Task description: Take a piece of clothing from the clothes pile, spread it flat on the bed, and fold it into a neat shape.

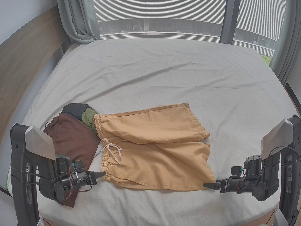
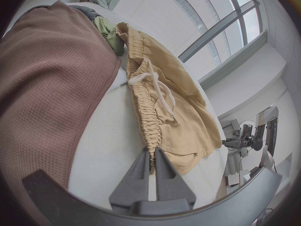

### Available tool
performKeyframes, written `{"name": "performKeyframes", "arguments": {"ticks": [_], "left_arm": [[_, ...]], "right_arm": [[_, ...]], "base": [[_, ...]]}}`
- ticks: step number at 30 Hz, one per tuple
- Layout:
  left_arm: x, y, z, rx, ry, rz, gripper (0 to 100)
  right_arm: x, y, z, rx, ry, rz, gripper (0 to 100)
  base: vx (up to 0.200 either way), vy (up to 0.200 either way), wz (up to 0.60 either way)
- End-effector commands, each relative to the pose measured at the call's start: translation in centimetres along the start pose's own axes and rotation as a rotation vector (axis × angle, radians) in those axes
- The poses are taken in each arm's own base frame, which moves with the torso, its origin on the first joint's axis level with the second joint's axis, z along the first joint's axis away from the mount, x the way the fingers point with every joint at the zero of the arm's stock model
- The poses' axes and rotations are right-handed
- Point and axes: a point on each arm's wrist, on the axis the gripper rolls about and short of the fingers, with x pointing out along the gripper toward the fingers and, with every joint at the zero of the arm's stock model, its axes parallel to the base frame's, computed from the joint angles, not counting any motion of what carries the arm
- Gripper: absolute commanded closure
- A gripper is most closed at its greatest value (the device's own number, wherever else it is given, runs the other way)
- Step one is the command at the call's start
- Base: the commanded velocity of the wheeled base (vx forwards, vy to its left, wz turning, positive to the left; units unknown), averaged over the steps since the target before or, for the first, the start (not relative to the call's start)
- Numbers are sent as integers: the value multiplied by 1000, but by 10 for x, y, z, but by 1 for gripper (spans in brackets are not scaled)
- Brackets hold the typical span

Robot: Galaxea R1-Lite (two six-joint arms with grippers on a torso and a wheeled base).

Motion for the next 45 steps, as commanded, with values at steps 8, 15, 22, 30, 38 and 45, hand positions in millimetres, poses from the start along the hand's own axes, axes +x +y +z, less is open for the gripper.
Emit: {"name": "performKeyframes", "arguments": {"ticks": [8, 15, 22, 30, 38, 45], "left_arm": [[-5, -1, 3, 0, -10, 5, 100], [-5, -1, 3, 5, -10, 5, 100], [-18, -11, 7, 3, -13, -14, 100], [-49, -23, 10, -10, -2, -107, 100], [-66, -28, 5, -31, 20, -152, 100], [-74, -28, -7, 45, 55, -158, 100]], "right_arm": [[2, 5, -6, -5, 34, 13, 100], [4, -2, -13, -52, 59, -3, 100], [2, -1, -15, -51, 66, -6, 100], [-12, 10, -14, -51, 72, 15, 100], [-19, 11, -19, -41, 96, 31, 100], [-27, 16, -21, -41, 108, 38, 100]], "base": [[0, 0, 0], [0, 0, 0], [0, 0, 0], [0, 0, 0], [0, 0, 0], [0, 0, 0]]}}
